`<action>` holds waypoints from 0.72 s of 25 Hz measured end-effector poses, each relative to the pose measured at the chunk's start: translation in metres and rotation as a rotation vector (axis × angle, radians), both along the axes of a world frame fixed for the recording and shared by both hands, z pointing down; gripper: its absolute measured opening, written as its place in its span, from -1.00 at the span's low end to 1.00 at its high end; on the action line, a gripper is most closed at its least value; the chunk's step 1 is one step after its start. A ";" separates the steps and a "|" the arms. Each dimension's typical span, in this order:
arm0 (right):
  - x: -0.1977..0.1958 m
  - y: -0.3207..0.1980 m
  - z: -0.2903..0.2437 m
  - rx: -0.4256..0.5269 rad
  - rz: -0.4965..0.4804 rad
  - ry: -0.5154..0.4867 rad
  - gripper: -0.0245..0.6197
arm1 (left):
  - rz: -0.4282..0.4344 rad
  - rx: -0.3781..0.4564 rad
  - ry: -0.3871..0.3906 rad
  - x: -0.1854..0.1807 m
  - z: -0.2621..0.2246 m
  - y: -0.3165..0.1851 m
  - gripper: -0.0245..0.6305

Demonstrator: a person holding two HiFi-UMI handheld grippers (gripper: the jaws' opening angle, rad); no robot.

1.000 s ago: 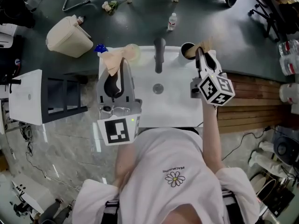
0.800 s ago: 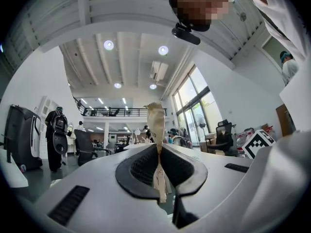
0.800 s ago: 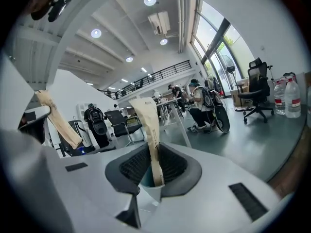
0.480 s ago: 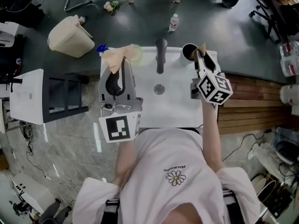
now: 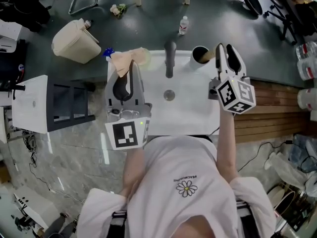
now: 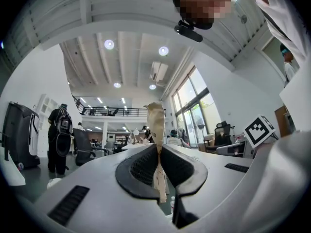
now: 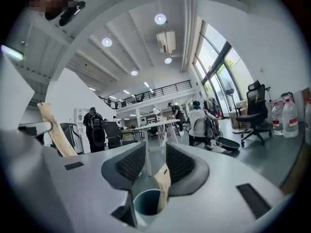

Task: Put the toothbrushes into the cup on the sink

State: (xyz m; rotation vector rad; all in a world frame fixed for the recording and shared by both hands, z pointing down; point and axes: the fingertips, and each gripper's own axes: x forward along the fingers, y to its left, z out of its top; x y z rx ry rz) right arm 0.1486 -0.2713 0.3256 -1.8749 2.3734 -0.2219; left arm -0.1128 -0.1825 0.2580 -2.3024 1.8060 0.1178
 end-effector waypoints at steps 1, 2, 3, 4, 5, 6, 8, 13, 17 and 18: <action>-0.001 0.004 -0.012 0.034 -0.006 0.011 -0.62 | 0.001 0.004 -0.005 0.000 -0.001 0.001 -0.83; -0.004 0.009 -0.023 0.066 -0.016 0.022 -0.62 | 0.002 0.007 -0.009 0.001 -0.001 0.002 -0.83; -0.008 0.015 -0.033 0.095 -0.028 0.035 -0.62 | 0.002 0.007 -0.007 0.001 -0.002 0.002 -0.84; -0.013 0.021 -0.042 0.121 -0.042 0.052 -0.62 | 0.001 0.003 0.000 0.002 -0.003 0.002 -0.83; -0.018 0.027 -0.051 0.146 -0.058 0.070 -0.62 | 0.000 -0.001 0.012 0.002 -0.004 0.002 -0.83; -0.024 0.034 -0.058 0.169 -0.072 0.087 -0.62 | 0.000 -0.004 0.021 0.002 -0.005 0.002 -0.83; -0.036 0.049 -0.069 0.208 -0.097 0.118 -0.62 | 0.001 -0.004 0.024 0.002 -0.006 0.003 -0.83; -0.055 0.078 -0.077 0.259 -0.086 0.207 -0.83 | 0.014 -0.001 0.022 0.004 -0.007 0.007 -0.83; -0.060 0.094 -0.073 0.271 -0.081 0.226 -0.89 | 0.017 0.012 0.015 0.010 -0.006 0.013 -0.83; -0.061 0.095 -0.072 0.269 -0.082 0.222 -0.89 | 0.018 0.014 0.013 0.012 -0.006 0.014 -0.83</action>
